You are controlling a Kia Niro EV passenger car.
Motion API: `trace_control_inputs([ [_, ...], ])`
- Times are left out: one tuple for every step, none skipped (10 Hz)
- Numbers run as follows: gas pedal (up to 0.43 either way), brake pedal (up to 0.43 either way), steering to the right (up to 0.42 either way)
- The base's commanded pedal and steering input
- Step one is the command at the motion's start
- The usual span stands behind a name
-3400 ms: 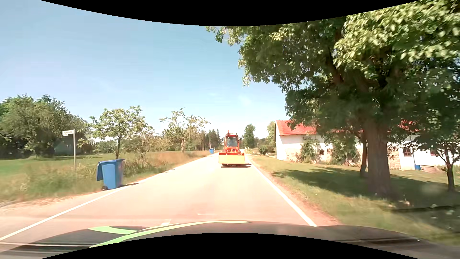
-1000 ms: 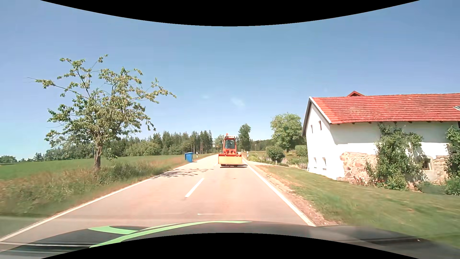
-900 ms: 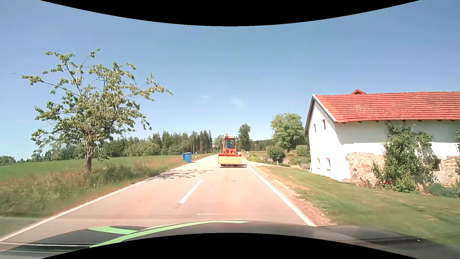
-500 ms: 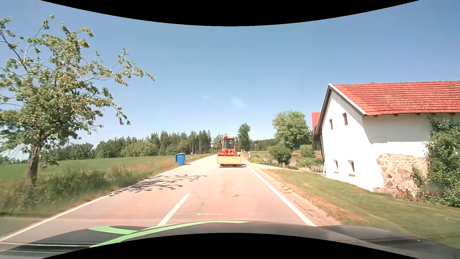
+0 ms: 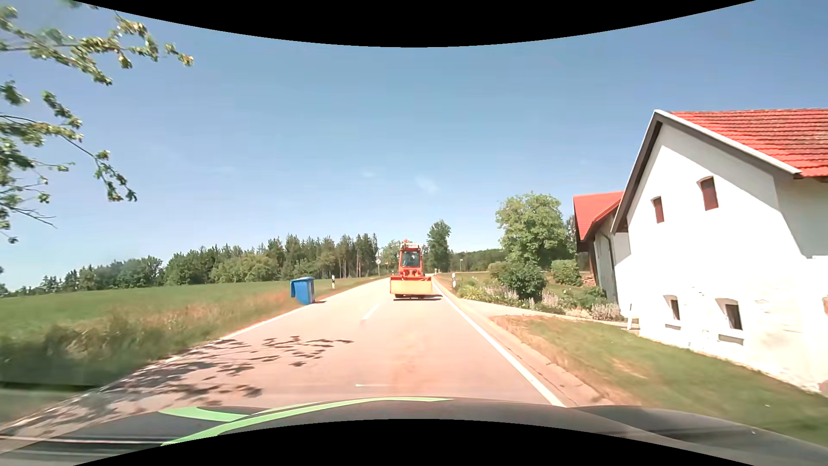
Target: Follow the waypoints while adhering to traffic rules and regulations
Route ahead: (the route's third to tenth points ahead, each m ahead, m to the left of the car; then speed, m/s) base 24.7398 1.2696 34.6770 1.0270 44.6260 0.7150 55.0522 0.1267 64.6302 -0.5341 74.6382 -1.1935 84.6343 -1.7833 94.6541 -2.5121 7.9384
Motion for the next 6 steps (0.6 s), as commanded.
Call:
trace_control_inputs([
  [0.197,0.0,0.0],
  [0.197,0.0,-0.001],
  [0.197,0.0,-0.001],
  [0.189,0.0,-0.001],
  [0.177,0.0,-0.001],
  [0.177,0.0,-0.001],
])
